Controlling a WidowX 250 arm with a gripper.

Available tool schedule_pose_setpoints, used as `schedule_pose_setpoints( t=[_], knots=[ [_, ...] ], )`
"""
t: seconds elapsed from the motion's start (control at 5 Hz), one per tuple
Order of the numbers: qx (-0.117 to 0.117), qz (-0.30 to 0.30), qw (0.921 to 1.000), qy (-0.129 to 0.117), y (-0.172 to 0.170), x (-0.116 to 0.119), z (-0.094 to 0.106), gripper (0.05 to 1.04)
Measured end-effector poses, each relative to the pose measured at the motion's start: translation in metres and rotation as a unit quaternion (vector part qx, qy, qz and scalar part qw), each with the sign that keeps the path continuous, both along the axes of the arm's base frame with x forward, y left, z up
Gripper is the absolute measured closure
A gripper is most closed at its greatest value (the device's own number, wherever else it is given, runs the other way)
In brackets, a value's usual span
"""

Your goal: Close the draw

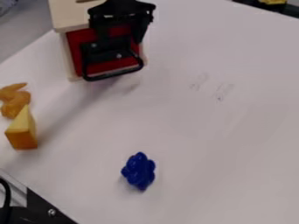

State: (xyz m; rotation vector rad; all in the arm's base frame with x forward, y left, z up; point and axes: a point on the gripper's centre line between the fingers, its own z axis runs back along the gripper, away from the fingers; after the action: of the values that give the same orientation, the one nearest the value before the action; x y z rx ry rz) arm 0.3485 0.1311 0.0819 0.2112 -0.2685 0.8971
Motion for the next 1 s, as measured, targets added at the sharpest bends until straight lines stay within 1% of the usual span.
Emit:
schedule_pose_setpoints(
  t=[0.2, 0.4, 0.6, 0.8, 1.0],
  knots=[
    [-0.006, -0.001, 0.9999, 0.010, 0.002, 0.009, -0.007, 0.085],
    [-0.009, 0.002, 0.9998, 0.020, 0.002, 0.011, -0.010, 0.085],
    [-0.024, 0.000, 0.9996, 0.015, -0.002, 0.012, -0.009, 0.085],
    [-0.030, -0.019, 0.9992, -0.017, -0.011, 0.007, 0.013, 0.085],
    [-0.040, -0.040, 0.9980, -0.029, -0.025, -0.005, 0.024, 0.085]
  ],
)
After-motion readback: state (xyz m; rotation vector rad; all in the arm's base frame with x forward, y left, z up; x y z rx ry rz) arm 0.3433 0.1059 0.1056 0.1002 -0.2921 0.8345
